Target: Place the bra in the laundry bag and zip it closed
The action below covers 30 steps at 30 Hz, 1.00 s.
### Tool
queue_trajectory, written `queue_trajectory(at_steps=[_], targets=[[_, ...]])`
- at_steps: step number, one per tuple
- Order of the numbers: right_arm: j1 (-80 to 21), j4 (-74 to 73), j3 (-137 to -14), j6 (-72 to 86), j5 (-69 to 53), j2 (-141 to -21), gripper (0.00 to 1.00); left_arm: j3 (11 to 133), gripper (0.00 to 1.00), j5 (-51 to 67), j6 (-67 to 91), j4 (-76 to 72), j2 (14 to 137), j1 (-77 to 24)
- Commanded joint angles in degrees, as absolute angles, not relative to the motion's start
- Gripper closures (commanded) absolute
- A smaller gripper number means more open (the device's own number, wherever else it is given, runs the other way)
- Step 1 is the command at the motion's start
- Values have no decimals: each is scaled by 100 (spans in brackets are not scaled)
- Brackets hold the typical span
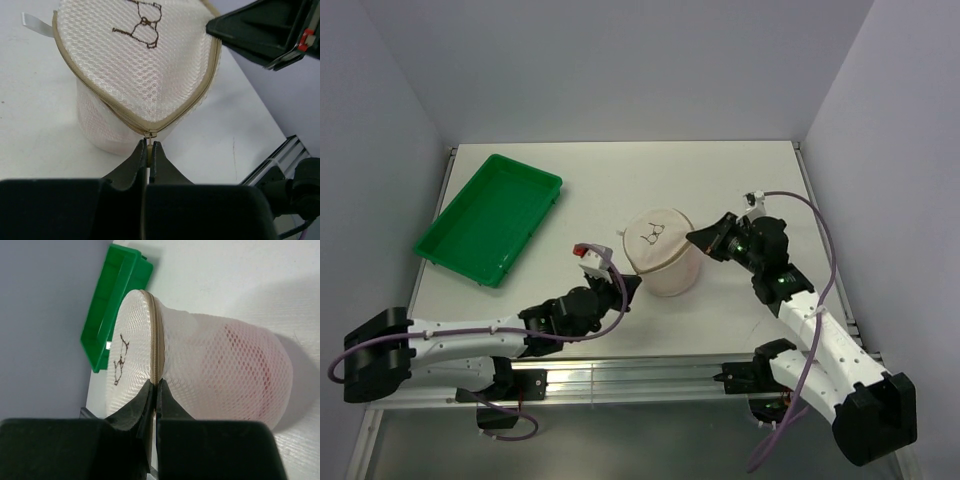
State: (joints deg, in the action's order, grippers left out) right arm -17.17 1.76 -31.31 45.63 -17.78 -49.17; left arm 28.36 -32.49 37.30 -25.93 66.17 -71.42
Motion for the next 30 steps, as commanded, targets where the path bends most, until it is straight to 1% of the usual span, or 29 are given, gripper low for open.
queue_trajectory(at_steps=[1,5,9,12,13,15,16,17,18,19,22,25,27,28,30], targets=[[-1380,448,-3542,4193,-1722,-5149,100,2506,100,-3656,3788,-1970,6074,-7110],[-1327,544,-3682,4087,-1907,-5475,100,2303,100,-3771,3902,-1635,5451,-7067],[-1362,773,-3797,4096,-2214,-5748,100,2171,100,-3648,4007,-1679,5168,-7066],[-1563,494,-4016,3930,-2031,-5871,100,2171,100,-3542,4025,-1784,5124,-7066],[-1643,344,-4173,3894,-1734,-5862,100,2180,100,-3455,4017,-1889,5159,-7066],[-1853,-146,-4289,3841,-1329,-5792,64,2215,100,-3393,4043,-1995,5247,-7066],[-2142,-254,-4324,3789,-918,-5618,25,2293,100,-3323,4043,-2134,5386,-7066],[-2345,-394,-4272,3779,-653,-5486,11,2329,100,-3279,4008,-2214,5475,-7066],[-2564,-404,-4176,3832,-433,-5171,3,2434,100,-3235,3990,-2311,5563,-7075],[-2958,-378,-3870,3936,-257,-5011,0,2478,100,-3191,3973,-2399,5755,-7075],[-3566,-193,-3071,4446,270,-4326,0,2671,100,-3077,3938,-2785,6151,-7075],[-3822,-71,-2437,4947,291,-3815,1,2847,100,-2971,3911,-2979,6529,-7084],[-3954,183,-2268,5254,88,-3727,1,2961,100,-2875,3911,-3137,6783,-7119],[-4025,211,-2233,5308,70,-3753,3,3005,100,-2865,3894,-3172,6855,-7128],[-4218,167,-2311,5344,201,-3876,5,3093,100,-2874,3902,-3234,6978,-7189]])
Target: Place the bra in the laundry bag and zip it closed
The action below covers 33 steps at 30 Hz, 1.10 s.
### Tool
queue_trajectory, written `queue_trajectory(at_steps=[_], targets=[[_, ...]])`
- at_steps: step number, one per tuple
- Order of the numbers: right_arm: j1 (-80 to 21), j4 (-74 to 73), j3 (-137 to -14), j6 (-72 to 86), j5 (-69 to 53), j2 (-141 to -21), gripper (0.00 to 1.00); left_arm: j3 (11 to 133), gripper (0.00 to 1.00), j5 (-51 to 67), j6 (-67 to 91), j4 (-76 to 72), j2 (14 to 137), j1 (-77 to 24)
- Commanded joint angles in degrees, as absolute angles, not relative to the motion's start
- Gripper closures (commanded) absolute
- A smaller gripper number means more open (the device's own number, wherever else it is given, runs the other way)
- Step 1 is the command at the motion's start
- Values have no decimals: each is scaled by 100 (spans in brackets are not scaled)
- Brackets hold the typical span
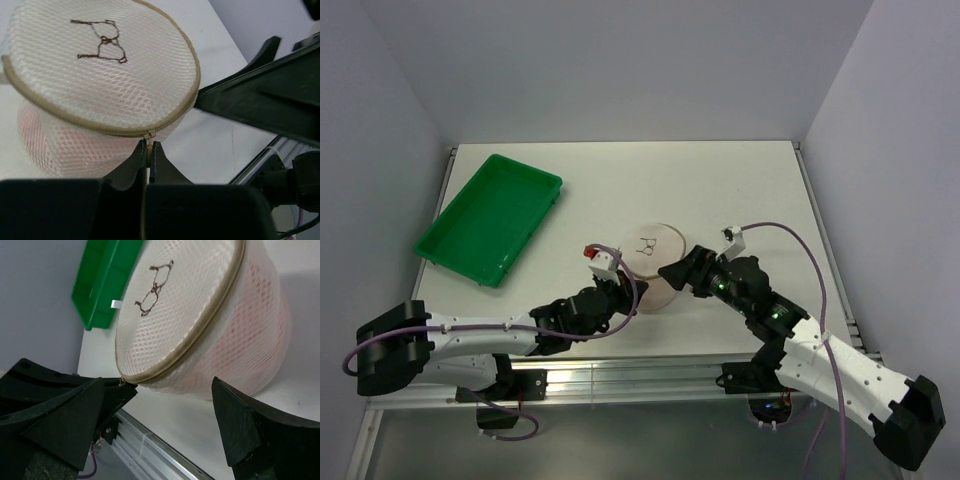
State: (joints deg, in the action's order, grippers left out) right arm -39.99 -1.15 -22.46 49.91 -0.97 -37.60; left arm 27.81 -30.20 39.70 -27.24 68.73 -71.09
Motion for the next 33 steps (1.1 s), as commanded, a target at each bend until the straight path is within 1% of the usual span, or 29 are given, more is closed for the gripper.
queue_trajectory(at_steps=[1,2,4,5,6,11,13,14,15,16,17,18,19,25,28,29,30,33], targets=[[-4297,176,-2320,5344,272,-3919,6,3120,100,-2883,3885,-3252,7013,-7207],[-4307,202,-2329,5352,316,-4033,7,3120,100,-2892,3885,-3269,7022,-7242],[-4307,316,-2347,5361,299,-4148,11,3155,100,-2918,3876,-3287,7066,-7277],[-4307,447,-2364,5361,281,-4235,14,3164,100,-2918,3876,-3287,7084,-7303],[-4307,500,-2408,5370,273,-4280,21,3155,100,-2909,3876,-3287,7101,-7312],[-4307,668,-2566,5291,316,-4570,32,3103,100,-2935,3876,-3243,7075,-7339],[-4307,755,-2558,5282,377,-4623,48,3068,100,-2953,3858,-3191,7005,-7339],[-4307,782,-2566,5282,404,-4675,59,3033,100,-2962,3850,-3164,6961,-7339],[-4307,800,-2575,5274,396,-4711,76,3006,100,-2962,3850,-3138,6935,-7339],[-4298,782,-2601,5247,378,-4754,83,2962,100,-2979,3858,-3094,6882,-7339],[-4307,756,-2654,5238,378,-4764,93,2866,100,-3014,3876,-3059,6795,-7339],[-4298,738,-2663,5230,378,-4772,97,2813,100,-3041,3893,-3024,6724,-7339],[-4307,703,-2680,5212,404,-4755,100,2769,100,-3085,3902,-2980,6654,-7339],[-4175,326,-2900,4791,589,-4615,100,2365,100,-3497,3973,-2330,5846,-7339],[-3754,316,-2971,4545,291,-4544,100,2110,100,-3787,4069,-1900,5301,-7330],[-3448,308,-3040,4483,168,-4561,100,1996,100,-3858,4095,-1785,5021,-7321],[-3263,308,-3067,4422,-216,-4588,100,1952,100,-3980,4148,-1558,4888,-7313],[-2735,387,-3233,4202,-807,-4807,100,1811,100,-4104,4201,-1284,4378,-7295]])
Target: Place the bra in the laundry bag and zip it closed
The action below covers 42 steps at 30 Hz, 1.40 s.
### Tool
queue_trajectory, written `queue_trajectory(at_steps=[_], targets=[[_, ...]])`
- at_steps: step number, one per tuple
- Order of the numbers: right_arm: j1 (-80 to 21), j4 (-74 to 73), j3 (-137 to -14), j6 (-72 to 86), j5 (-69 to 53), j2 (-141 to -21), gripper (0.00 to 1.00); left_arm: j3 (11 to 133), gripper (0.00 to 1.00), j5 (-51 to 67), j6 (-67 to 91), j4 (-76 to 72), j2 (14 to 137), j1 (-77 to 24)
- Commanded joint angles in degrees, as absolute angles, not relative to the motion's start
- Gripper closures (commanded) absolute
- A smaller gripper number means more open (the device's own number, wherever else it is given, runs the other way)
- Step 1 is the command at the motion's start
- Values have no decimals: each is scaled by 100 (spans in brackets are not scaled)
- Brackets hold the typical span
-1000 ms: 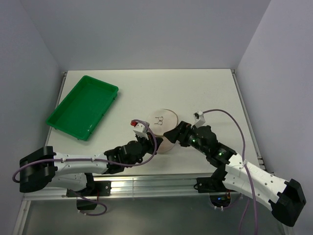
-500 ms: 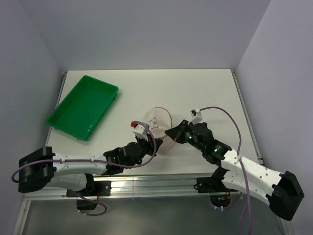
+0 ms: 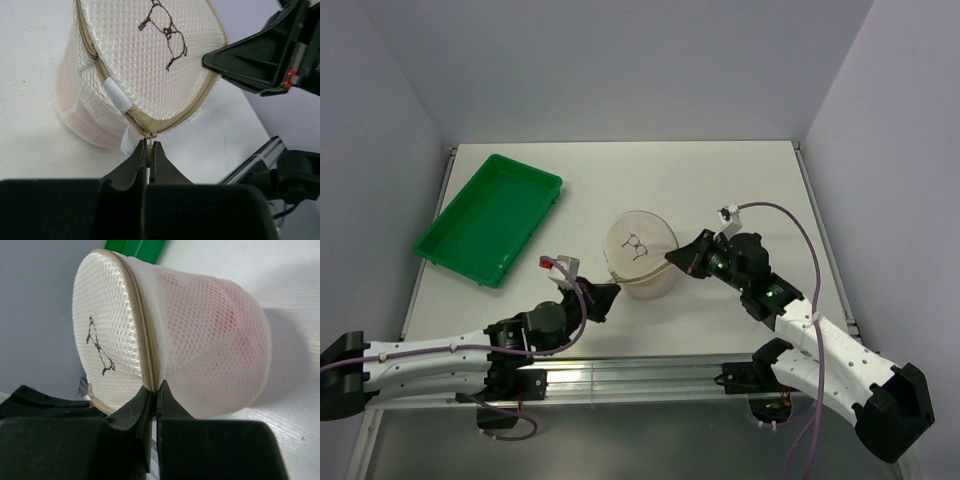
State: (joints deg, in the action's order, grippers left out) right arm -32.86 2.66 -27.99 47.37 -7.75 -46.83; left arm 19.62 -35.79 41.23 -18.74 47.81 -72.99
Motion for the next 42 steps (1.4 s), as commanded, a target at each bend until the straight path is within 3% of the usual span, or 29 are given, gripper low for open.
queue_trajectory(at_steps=[1,4,5,7,8,11,16,22,27,31,33,34,35,38,40,42], targets=[[-2725,291,-3330,4036,-1017,-4999,100,1793,100,-4122,4210,-1240,4281,-7295],[-2742,272,-3638,3946,-1422,-5307,100,1810,100,-4061,4131,-1370,4201,-7295],[-2777,264,-3691,3964,-1441,-5335,93,1889,100,-4043,4070,-1415,4323,-7295],[-2970,89,-3726,3964,-1189,-5344,72,1995,100,-3991,4017,-1529,4508,-7295],[-3040,44,-3727,3981,-1039,-5326,44,2073,100,-3903,3982,-1721,4718,-7295],[-3357,-132,-3456,4174,-713,-5046,15,2206,100,-3824,3911,-2125,5096,-7312],[-3998,-18,-2752,4762,-378,-4457,14,2416,100,-3736,3894,-2750,5659,-7339],[-4359,237,-2513,5010,-246,-4490,17,2829,100,-3410,3806,-3173,6485,-7444],[-4447,518,-2716,4896,-439,-4702,34,3006,100,-3392,3718,-3217,6803,-7585],[-4500,571,-2742,4939,-309,-4808,37,2962,100,-3340,3753,-3234,6838,-7594],[-4491,676,-2690,4966,-150,-4808,52,2953,100,-3322,3762,-3243,6847,-7611],[-4500,729,-2646,4975,-45,-4816,71,2944,100,-3322,3762,-3243,6838,-7611],[-4491,773,-2646,4992,-9,-4825,78,2936,100,-3331,3753,-3217,6820,-7611],[-4483,931,-2689,4957,201,-4904,85,2857,100,-3349,3779,-3138,6733,-7620],[-4465,940,-2777,4922,246,-5018,99,2743,100,-3384,3814,-3059,6610,-7620],[-4430,949,-2830,4887,307,-5089,100,2672,100,-3498,3858,-2901,6513,-7629]])
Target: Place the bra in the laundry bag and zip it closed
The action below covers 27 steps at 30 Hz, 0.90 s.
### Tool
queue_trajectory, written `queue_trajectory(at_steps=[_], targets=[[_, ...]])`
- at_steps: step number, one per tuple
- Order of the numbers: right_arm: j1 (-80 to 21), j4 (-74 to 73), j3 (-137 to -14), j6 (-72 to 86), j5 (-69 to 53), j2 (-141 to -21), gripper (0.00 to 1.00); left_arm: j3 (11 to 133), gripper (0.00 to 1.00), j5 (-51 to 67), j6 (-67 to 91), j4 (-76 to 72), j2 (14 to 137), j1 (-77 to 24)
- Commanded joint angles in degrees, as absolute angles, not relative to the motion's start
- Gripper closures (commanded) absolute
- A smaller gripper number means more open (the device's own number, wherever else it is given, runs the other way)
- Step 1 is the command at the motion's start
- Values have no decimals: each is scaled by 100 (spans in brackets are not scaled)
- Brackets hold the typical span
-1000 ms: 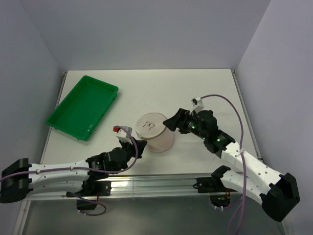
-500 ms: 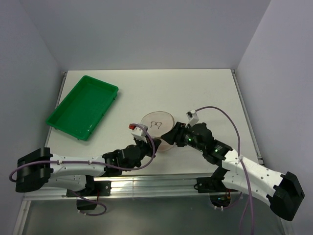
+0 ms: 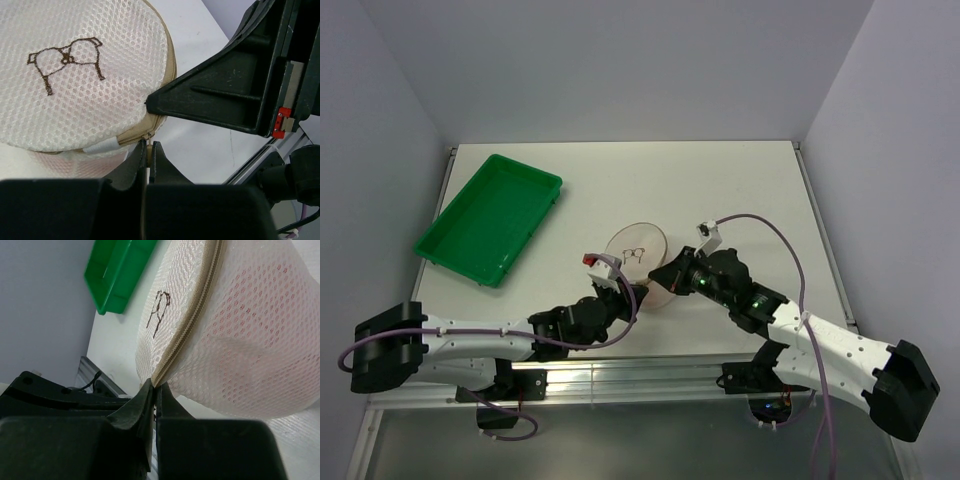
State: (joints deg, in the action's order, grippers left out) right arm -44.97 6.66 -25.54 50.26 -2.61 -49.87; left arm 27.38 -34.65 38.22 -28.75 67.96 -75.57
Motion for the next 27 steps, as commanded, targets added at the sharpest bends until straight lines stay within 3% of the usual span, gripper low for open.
queue_trajectory(at_steps=[1,13,22,26,27], targets=[[-4386,941,-2891,4869,316,-5106,100,2602,100,-3542,3876,-2831,6382,-7629],[-3612,870,-3181,4483,-290,-5299,100,2109,100,-4429,3973,-1513,5037,-7620],[-3472,975,-3367,4368,-623,-5695,100,2171,99,-4527,3999,-1204,4904,-7620],[-3472,1081,-3094,4421,-581,-5748,100,2486,38,-4272,3981,-1047,4904,-7638],[-3472,1038,-3015,4412,-537,-5731,94,2574,32,-4263,3999,-828,4843,-7664]])
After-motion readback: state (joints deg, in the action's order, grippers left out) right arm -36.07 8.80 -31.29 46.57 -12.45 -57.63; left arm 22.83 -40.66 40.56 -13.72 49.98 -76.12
